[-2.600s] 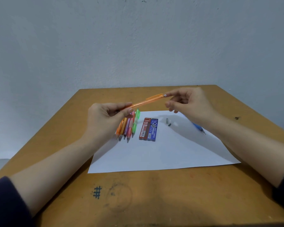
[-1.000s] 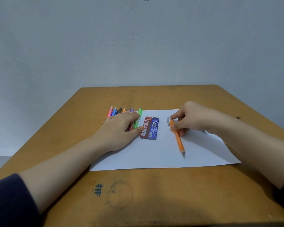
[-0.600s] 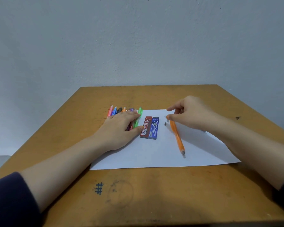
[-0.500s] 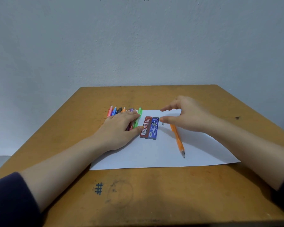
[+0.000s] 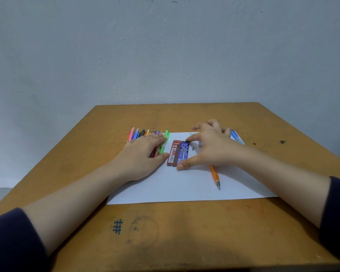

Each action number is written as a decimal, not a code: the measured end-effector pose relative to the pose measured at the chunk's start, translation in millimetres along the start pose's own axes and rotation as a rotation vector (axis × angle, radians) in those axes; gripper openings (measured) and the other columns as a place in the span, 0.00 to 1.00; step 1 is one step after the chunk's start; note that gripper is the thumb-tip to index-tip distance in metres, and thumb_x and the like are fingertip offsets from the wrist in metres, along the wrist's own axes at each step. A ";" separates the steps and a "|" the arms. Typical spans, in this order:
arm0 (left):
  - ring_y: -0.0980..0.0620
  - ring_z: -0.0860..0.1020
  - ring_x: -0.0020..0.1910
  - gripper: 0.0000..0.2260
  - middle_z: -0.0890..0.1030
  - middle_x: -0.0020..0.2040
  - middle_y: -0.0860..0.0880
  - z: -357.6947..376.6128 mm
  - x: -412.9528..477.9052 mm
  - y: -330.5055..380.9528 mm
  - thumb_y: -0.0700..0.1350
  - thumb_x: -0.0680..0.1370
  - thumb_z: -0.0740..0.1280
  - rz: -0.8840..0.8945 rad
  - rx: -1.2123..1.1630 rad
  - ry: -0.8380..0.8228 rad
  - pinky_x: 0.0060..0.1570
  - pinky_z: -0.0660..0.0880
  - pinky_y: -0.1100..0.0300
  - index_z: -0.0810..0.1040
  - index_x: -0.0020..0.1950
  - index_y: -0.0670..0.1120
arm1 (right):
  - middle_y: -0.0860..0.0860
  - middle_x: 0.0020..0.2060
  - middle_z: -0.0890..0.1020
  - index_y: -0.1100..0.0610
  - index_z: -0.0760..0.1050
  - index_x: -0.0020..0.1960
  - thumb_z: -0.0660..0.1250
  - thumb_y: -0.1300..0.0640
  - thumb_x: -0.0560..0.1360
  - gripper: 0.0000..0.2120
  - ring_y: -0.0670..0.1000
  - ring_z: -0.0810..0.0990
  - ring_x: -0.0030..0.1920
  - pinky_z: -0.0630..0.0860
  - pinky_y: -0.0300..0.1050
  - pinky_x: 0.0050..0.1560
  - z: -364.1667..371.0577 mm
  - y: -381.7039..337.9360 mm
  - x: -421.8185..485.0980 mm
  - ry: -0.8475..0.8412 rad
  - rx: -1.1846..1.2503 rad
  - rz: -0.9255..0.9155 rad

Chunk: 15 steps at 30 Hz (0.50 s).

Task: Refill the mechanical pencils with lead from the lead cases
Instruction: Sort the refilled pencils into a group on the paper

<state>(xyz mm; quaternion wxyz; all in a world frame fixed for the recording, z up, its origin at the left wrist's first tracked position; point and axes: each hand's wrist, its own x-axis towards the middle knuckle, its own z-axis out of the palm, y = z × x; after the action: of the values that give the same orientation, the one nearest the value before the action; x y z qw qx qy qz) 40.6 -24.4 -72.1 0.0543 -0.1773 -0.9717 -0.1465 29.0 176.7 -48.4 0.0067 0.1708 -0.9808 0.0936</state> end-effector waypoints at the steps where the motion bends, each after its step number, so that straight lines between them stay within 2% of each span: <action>1: 0.57 0.57 0.75 0.24 0.62 0.76 0.55 -0.1 0.1 0.3 0.56 0.80 0.59 -0.002 0.001 -0.002 0.73 0.55 0.54 0.62 0.75 0.53 | 0.45 0.68 0.64 0.46 0.73 0.66 0.69 0.27 0.56 0.43 0.49 0.51 0.69 0.50 0.47 0.56 -0.9 -0.4 0.1 -0.007 0.006 -0.002; 6: 0.56 0.57 0.75 0.24 0.62 0.76 0.55 0.0 -0.1 0.7 0.56 0.80 0.59 -0.005 -0.002 0.000 0.73 0.56 0.53 0.62 0.75 0.53 | 0.45 0.63 0.66 0.49 0.68 0.66 0.73 0.31 0.55 0.44 0.47 0.54 0.67 0.52 0.45 0.55 -2.8 -2.8 -0.7 0.015 0.057 0.004; 9: 0.56 0.57 0.75 0.24 0.62 0.76 0.55 0.8 0.1 -0.2 0.57 0.80 0.59 -0.007 -0.005 0.004 0.73 0.55 0.52 0.62 0.75 0.53 | 0.37 0.51 0.65 0.48 0.65 0.61 0.79 0.39 0.56 0.39 0.41 0.54 0.55 0.54 0.43 0.54 -5.1 -6.2 -4.9 0.087 0.205 -0.031; 11: 0.56 0.57 0.75 0.24 0.62 0.76 0.55 0.9 0.2 -0.6 0.57 0.80 0.59 -0.007 -0.006 0.004 0.74 0.56 0.52 0.62 0.75 0.53 | 0.33 0.45 0.63 0.46 0.66 0.59 0.80 0.43 0.57 0.36 0.40 0.56 0.53 0.57 0.43 0.54 -4.8 -6.3 -4.8 0.170 0.280 -0.080; 13: 0.56 0.57 0.75 0.24 0.62 0.76 0.55 0.8 0.0 -0.5 0.57 0.80 0.59 0.000 -0.002 0.009 0.74 0.56 0.51 0.62 0.75 0.53 | 0.32 0.45 0.68 0.45 0.69 0.56 0.79 0.46 0.59 0.31 0.43 0.63 0.59 0.62 0.43 0.56 -3.6 -5.2 -3.6 0.260 0.363 -0.137; 15: 0.56 0.56 0.75 0.24 0.61 0.76 0.55 1.1 0.2 -0.7 0.57 0.80 0.59 0.004 0.000 0.013 0.74 0.55 0.51 0.62 0.75 0.53 | 0.37 0.44 0.76 0.44 0.72 0.52 0.79 0.51 0.61 0.24 0.45 0.70 0.57 0.67 0.38 0.54 -1.1 -2.3 -2.0 0.326 0.520 -0.183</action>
<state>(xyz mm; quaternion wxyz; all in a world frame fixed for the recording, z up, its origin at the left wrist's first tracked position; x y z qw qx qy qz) 40.1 -24.7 -73.2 0.0611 -0.1783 -0.9709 -0.1476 31.6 175.4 -47.0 0.1284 0.2368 -0.8907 0.3661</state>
